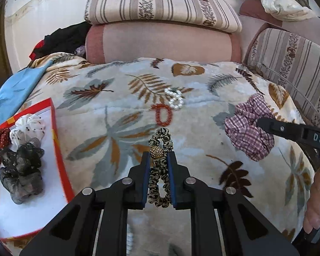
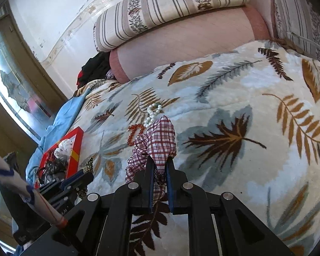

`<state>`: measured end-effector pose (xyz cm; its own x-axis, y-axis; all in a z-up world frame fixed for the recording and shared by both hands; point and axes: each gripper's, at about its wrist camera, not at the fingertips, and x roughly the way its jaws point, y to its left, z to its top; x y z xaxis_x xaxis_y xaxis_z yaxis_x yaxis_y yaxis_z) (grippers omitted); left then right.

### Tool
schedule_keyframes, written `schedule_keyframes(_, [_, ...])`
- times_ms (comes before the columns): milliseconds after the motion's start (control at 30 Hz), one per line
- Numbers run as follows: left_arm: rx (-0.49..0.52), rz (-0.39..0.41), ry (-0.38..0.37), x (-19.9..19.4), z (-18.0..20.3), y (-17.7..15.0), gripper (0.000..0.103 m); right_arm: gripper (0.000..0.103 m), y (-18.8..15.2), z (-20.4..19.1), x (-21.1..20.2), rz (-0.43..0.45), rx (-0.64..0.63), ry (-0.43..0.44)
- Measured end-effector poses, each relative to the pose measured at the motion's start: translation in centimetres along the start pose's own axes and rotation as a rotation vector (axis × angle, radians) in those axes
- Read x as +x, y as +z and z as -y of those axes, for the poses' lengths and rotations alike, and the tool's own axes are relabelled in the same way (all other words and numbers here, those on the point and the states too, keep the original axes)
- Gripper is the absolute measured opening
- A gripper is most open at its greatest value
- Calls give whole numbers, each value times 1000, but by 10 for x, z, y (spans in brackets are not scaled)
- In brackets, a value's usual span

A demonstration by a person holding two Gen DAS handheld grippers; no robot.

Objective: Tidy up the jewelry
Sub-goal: 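Carry the gingham scrunchie and leopard hair tie over the tray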

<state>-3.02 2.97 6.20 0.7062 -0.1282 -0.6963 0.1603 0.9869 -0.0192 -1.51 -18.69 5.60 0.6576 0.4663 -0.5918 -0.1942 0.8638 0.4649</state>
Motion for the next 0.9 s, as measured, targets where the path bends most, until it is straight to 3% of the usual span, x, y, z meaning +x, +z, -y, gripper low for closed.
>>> schedule_keyframes(433, [23,39,58,-1,-11,5,15,11,-4,-11,13,-13,-53,-3])
schedule_keyframes(900, [41,34,73,4,-9,4,16,11,-4,-14,15,-27,-61,20])
